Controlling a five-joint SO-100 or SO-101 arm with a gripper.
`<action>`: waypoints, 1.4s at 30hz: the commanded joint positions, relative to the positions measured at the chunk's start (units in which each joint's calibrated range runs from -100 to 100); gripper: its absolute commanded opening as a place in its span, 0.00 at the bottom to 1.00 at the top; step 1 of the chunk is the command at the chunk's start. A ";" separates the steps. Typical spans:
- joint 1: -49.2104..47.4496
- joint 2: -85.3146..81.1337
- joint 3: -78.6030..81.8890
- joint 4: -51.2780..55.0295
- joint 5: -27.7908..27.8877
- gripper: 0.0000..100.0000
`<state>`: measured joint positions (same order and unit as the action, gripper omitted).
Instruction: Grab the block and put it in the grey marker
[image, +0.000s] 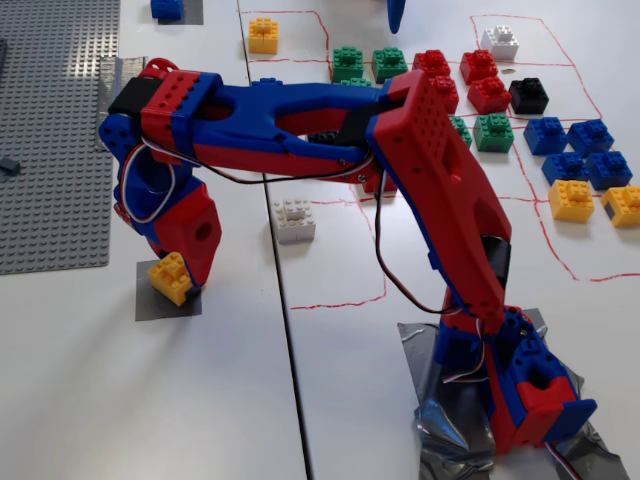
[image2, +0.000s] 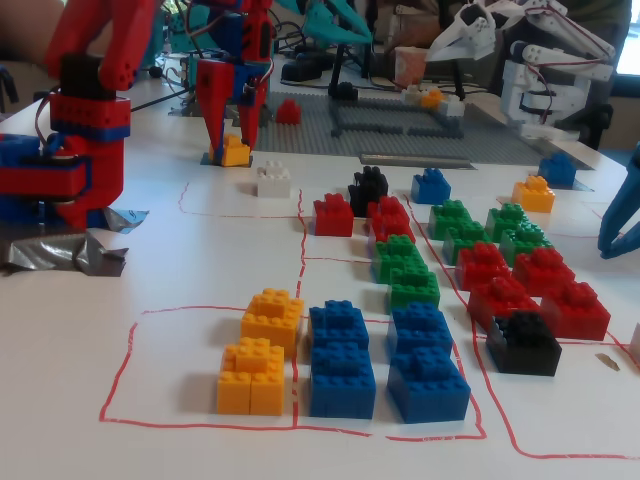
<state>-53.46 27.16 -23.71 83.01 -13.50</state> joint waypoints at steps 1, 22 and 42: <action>1.15 -1.99 -5.99 -0.70 0.98 0.00; -0.52 -6.45 -9.17 6.04 2.25 0.33; 12.14 -37.14 13.26 3.60 11.18 0.16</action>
<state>-42.85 -4.38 -9.26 85.60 -3.15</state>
